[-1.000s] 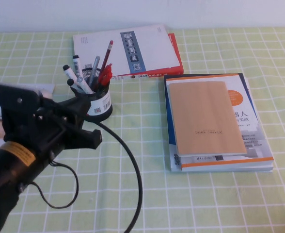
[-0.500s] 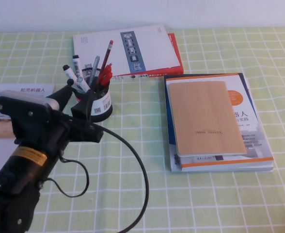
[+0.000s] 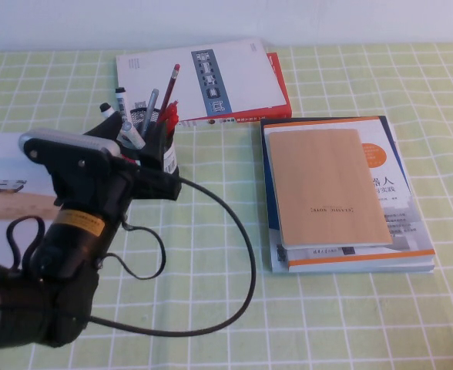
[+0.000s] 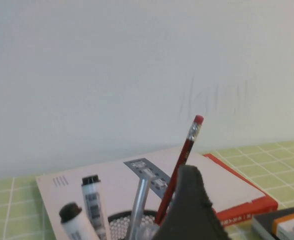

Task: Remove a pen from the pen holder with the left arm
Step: Pick up the pen from the pen holder

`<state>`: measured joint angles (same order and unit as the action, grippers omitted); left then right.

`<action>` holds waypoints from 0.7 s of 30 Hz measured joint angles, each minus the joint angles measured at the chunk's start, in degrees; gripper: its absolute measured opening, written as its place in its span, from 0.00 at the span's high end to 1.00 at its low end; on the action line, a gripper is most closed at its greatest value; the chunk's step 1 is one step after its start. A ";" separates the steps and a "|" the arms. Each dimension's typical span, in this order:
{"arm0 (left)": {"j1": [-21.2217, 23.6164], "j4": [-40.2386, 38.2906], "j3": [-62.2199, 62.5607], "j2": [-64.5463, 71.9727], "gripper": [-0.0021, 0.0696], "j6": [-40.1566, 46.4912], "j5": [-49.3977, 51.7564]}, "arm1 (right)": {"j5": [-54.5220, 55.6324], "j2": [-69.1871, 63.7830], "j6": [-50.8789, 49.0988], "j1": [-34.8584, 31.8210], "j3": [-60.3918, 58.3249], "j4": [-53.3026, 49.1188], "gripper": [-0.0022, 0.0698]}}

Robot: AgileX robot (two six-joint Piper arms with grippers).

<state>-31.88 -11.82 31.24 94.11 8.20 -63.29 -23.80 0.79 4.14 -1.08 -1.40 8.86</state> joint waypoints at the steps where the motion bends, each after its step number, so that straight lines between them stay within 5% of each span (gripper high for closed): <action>1: 0.00 -0.14 0.82 0.56 0.36 0.56 0.00 | 0.00 0.00 0.00 0.00 0.00 0.00 0.99; 21: 2.84 -2.60 8.01 7.96 0.39 0.49 2.02 | 0.00 0.00 0.00 0.00 0.00 0.10 0.99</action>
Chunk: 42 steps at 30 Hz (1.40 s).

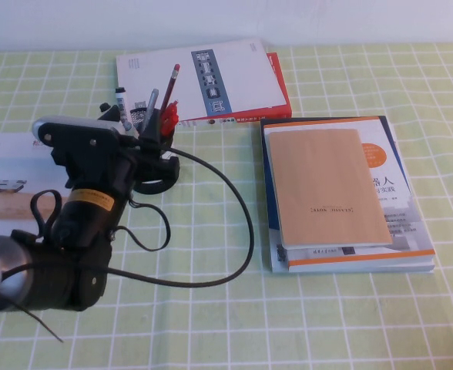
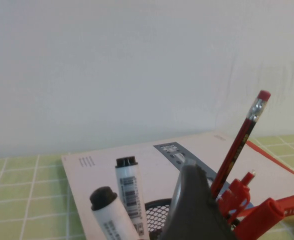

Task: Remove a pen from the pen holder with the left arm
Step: Pick up the pen from the pen holder

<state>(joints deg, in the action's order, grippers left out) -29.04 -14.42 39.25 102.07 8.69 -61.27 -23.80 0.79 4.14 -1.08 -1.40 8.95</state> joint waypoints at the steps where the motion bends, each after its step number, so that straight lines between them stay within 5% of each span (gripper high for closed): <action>1: 0.00 0.09 0.28 0.48 0.40 -0.09 0.17 | 0.00 0.00 0.00 0.00 0.00 0.00 0.99; 42: 1.13 -4.75 4.83 5.57 0.47 -1.41 0.38 | 0.00 0.00 0.00 0.00 0.00 0.12 0.99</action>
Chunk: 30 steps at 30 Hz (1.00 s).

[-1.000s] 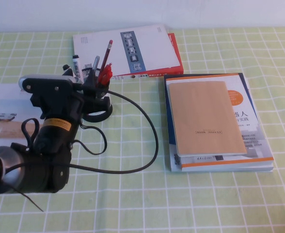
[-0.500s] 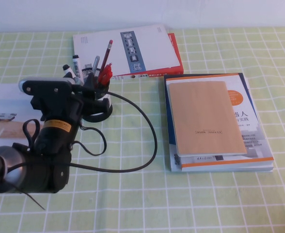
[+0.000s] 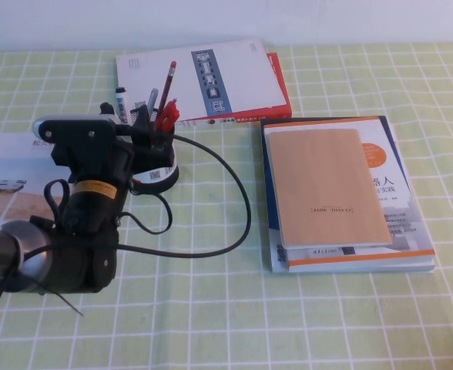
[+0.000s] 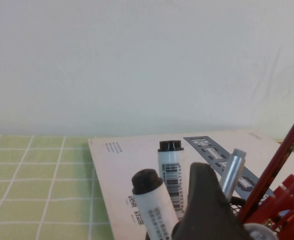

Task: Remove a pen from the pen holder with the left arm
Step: Pick up the pen from the pen holder

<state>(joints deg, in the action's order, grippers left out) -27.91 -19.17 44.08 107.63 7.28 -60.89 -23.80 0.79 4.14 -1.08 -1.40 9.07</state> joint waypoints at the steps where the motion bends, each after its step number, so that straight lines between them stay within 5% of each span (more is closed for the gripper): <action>1: 0.00 0.00 0.00 0.00 0.48 0.00 0.00 | 0.00 0.00 0.00 0.00 0.00 0.00 0.99; 13: 0.00 -0.42 0.13 0.37 0.78 -0.04 2.79 | 0.00 0.00 0.00 0.00 0.00 0.00 0.99; 30: 0.00 -0.25 0.13 -3.80 0.84 0.75 4.12 | 0.00 0.00 0.00 0.00 0.00 0.00 0.99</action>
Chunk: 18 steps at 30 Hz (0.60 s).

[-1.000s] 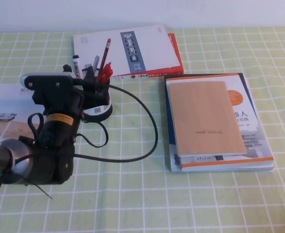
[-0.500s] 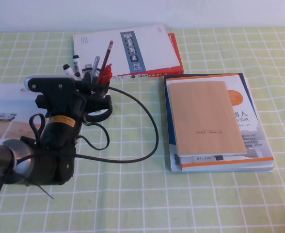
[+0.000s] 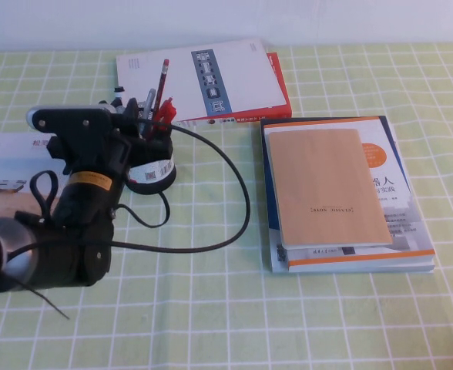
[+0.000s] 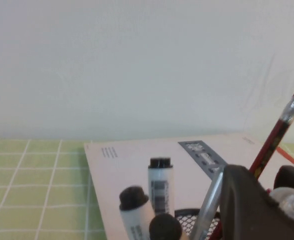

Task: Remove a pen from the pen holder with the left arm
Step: Pick up the pen from the pen holder

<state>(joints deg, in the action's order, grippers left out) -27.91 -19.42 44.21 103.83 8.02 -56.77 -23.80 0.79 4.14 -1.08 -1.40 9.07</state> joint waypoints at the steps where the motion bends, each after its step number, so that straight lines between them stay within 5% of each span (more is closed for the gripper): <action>1: 0.00 0.10 0.00 -0.59 0.84 0.44 0.58 | 0.00 0.00 0.00 0.00 0.00 0.00 0.99; 18: 0.00 1.13 -0.33 -26.36 0.84 6.32 27.01 | 0.00 0.00 0.00 0.00 0.00 0.00 0.99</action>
<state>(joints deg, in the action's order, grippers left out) -27.91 -18.29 43.88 77.47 14.34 -29.77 -23.80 0.79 4.14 -1.08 -1.40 9.07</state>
